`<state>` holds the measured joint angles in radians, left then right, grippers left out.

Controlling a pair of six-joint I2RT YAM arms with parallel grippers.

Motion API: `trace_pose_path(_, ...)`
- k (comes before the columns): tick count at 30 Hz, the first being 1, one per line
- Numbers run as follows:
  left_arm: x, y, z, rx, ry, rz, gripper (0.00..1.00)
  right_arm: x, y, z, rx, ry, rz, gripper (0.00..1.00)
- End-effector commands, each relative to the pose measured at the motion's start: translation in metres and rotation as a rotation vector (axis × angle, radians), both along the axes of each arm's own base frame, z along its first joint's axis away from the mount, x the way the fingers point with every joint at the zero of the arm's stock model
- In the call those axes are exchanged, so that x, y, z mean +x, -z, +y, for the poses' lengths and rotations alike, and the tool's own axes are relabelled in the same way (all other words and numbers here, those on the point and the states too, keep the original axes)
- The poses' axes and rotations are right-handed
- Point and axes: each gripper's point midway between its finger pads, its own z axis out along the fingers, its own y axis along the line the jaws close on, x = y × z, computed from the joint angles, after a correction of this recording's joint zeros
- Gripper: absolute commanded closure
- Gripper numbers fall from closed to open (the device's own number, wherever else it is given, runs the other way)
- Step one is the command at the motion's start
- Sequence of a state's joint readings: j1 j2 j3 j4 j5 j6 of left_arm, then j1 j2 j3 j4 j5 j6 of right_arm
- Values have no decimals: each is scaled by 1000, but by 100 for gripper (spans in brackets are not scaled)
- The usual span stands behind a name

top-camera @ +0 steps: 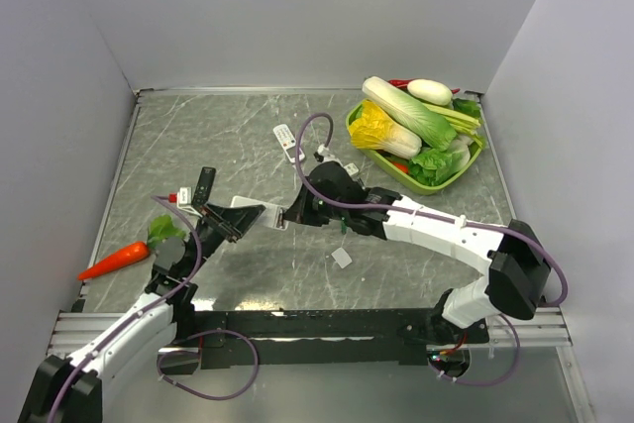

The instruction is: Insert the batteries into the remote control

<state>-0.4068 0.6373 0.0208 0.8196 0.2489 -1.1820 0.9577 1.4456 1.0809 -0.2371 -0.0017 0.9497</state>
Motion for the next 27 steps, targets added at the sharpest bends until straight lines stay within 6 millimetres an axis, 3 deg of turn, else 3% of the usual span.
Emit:
trace_pose_path(1,-6,47,3,94,-6,98,30,18,5,-26,-111,25,-44,100)
trace_pose_path(3,-3,44,5,118,-26,98,10,20,13,-37,-152,19,-40,100)
trace_pose_path(4,-4,64,7,172,-31,155,2,25,17,-45,-179,9,-52,100)
trace_pose_path(5,-1,55,8,184,-38,142,1,24,24,-53,-216,1,-39,100)
trace_pose_path(6,1,46,9,199,-49,129,1,25,30,-57,-243,-10,-38,100)
trace_pose_path(8,3,56,14,274,-75,167,1,25,41,-68,-316,-63,-34,100)
trace_pose_path(9,6,46,15,288,-84,152,1,26,53,-71,-357,-81,-20,100)
trace_pose_path(14,11,49,22,458,-99,179,1,14,89,-71,-446,-261,56,100)
trace_pose_path(17,12,48,15,534,-41,160,1,12,108,-71,-489,-324,87,100)
trace_pose_path(18,13,57,12,556,-15,180,0,12,116,-72,-512,-334,101,100)
trace_pose_path(22,7,74,-3,588,102,183,1,18,123,-72,-527,-353,55,100)
trace_pose_path(27,-1,90,-21,533,222,188,0,23,112,-65,-463,-378,-54,100)
